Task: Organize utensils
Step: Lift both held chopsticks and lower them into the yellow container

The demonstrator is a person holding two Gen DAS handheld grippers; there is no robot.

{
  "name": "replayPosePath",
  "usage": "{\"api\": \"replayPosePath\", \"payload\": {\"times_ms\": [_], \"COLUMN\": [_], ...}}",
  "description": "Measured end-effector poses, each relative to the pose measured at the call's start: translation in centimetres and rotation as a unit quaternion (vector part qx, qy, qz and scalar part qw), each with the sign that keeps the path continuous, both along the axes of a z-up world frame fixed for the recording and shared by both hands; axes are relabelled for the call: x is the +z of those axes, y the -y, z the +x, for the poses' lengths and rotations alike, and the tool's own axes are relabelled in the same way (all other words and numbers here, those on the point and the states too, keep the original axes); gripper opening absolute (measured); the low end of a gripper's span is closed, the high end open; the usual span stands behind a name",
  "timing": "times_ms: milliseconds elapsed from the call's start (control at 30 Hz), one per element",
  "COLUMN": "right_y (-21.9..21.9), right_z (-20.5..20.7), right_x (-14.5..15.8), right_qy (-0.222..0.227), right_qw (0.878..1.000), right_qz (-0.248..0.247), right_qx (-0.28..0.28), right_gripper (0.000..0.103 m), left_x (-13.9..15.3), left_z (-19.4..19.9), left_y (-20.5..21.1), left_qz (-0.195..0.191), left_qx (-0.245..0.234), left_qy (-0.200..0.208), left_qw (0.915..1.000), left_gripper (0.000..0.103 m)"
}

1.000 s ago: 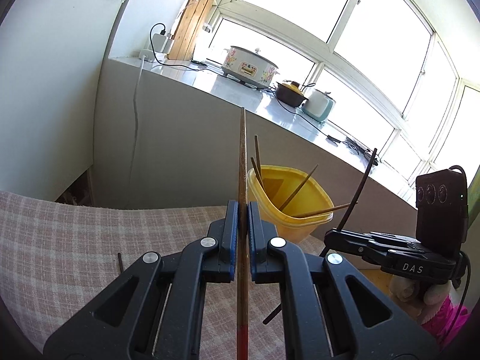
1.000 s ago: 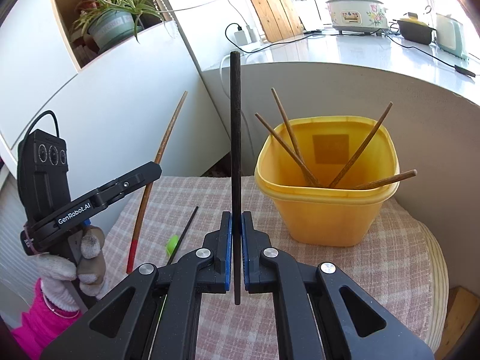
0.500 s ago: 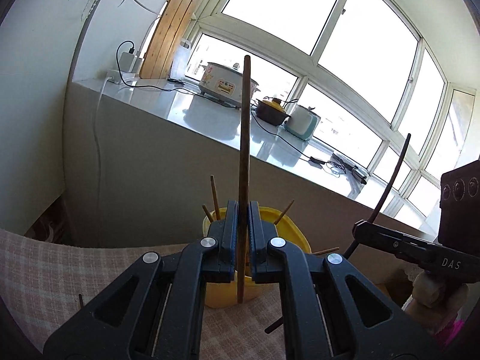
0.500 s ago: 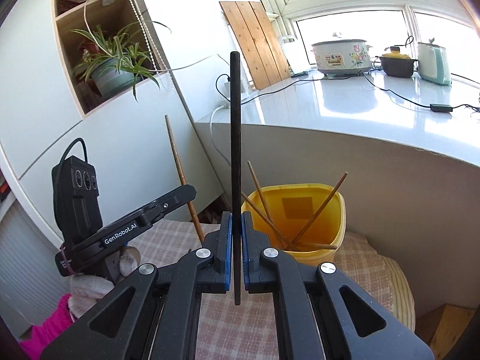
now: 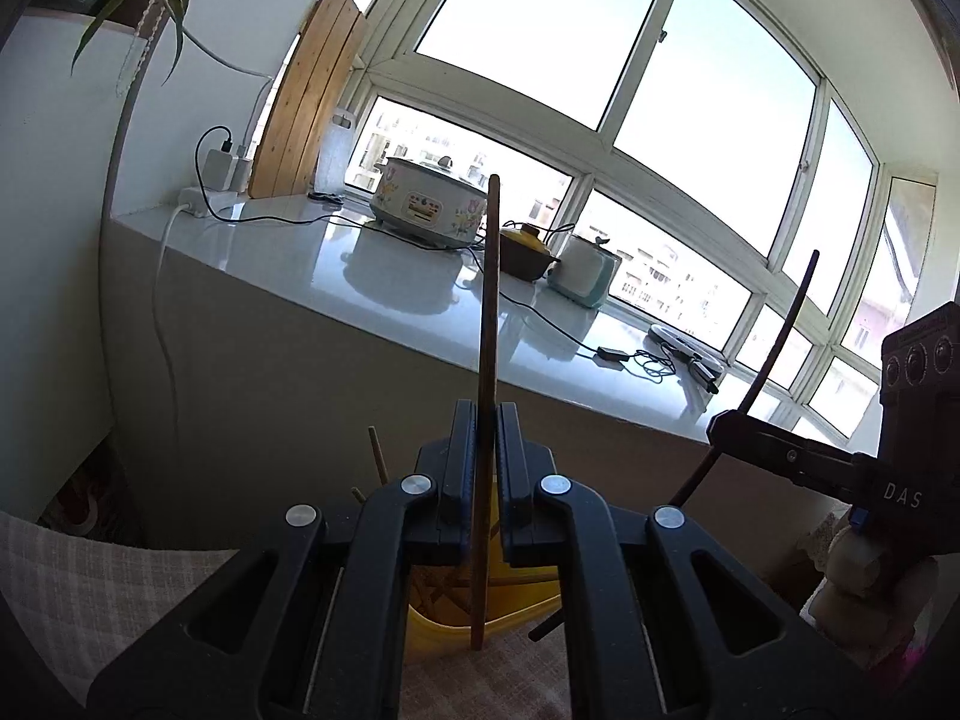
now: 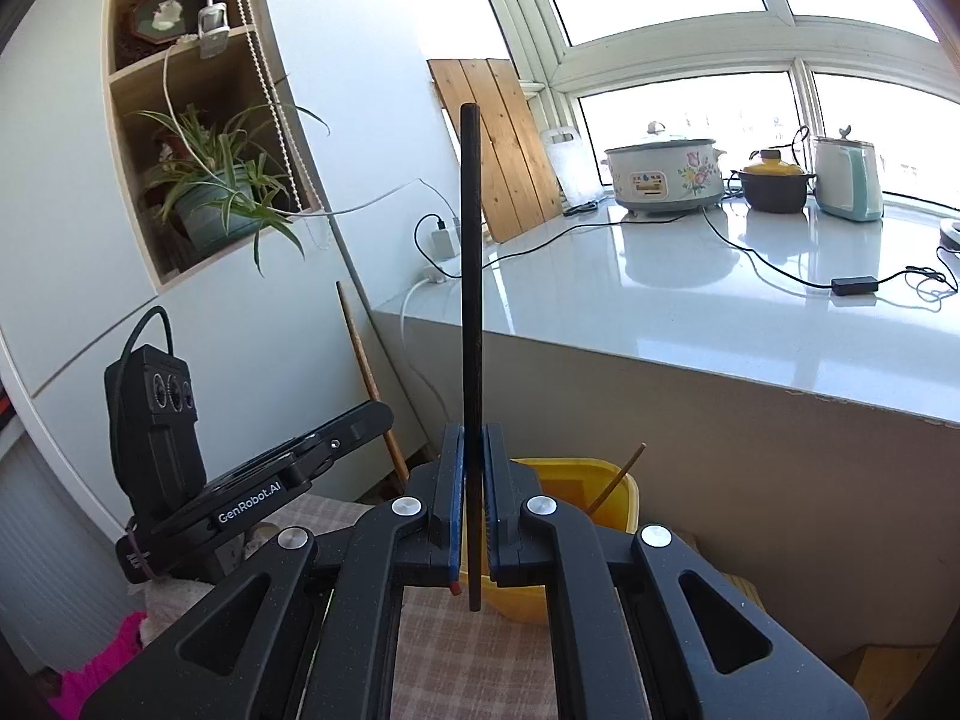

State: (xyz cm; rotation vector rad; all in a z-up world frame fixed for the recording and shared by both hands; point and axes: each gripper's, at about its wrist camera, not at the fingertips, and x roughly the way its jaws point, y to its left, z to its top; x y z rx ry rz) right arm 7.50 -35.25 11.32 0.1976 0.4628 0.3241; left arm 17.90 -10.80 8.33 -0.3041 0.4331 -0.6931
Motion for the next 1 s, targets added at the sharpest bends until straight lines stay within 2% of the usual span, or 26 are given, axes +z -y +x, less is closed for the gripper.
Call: {"api": "replayPosePath", "payload": {"times_ms": [233,400,533,833,1000], "right_y": [0.4,0.2,0.1,0.4,0.3], "right_z": [0.9,1.8,2.4,2.6,3.7], "right_x": [0.7,-0.1,-0.9,-0.7,-2.4], "right_qy": [0.011,0.003,-0.007,0.000,-0.026], "right_qw": [1.000,0.999,0.999,0.998,0.997], "right_qz": [-0.008,-0.021,-0.026,-0.038,-0.050], "right_qx": [-0.019,-0.027,-0.028,-0.042,-0.045], "right_gripper": [0.004,0.004,0.004,0.004,0.004], "left_x": [0.8,1.0,1.1,-0.8,-2.2], "left_z": [0.0,-0.2,-0.3,0.2,0.2], "left_y": [-0.4,-0.7,-0.5,0.6,1.3], "left_qz": [-0.006,-0.007,0.007,0.033,0.051], "left_qx": [0.004,0.007,0.017,0.009,0.003], "left_qy": [0.007,0.011,0.022,0.004,-0.009], "left_qw": [1.0000,0.9999,0.9996,0.9994,0.9986], "left_gripper": [0.004,0.004,0.004,0.004,0.004]}}
